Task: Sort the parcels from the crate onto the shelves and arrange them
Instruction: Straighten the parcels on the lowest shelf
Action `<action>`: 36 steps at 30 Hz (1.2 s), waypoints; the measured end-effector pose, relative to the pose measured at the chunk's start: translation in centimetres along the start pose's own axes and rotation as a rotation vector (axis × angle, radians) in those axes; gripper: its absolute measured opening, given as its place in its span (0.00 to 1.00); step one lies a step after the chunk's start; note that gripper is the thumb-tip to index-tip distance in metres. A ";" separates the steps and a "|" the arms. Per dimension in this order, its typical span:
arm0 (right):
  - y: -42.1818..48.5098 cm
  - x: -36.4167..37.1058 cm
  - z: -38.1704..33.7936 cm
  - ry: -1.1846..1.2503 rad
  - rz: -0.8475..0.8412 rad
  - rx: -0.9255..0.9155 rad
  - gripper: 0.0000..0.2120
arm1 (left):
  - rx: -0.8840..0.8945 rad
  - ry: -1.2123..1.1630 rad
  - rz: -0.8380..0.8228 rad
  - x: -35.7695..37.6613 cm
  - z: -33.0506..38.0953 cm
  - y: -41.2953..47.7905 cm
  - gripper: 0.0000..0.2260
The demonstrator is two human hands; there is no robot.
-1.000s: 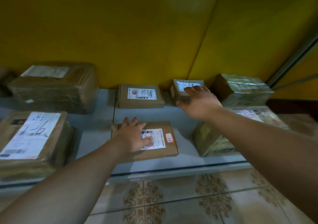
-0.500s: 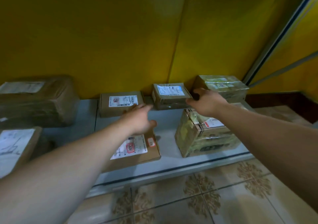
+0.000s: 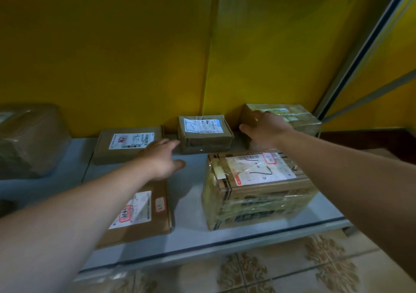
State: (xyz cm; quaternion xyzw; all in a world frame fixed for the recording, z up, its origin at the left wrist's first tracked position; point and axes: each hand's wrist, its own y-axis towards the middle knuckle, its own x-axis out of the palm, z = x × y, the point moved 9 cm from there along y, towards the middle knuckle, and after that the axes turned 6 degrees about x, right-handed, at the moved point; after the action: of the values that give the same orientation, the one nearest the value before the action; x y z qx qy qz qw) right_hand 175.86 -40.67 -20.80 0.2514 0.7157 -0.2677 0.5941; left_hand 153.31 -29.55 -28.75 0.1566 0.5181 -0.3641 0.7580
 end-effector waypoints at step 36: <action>15.4 7.3 12.2 -0.144 0.004 -0.093 0.39 | -0.047 0.094 0.175 6.4 1.5 15.6 0.30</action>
State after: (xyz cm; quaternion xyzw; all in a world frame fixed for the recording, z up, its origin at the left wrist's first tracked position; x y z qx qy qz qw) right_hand 193.79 -37.43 -31.13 0.2048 0.6824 -0.2503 0.6555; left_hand 166.70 -22.27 -36.07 0.2005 0.5459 -0.2765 0.7651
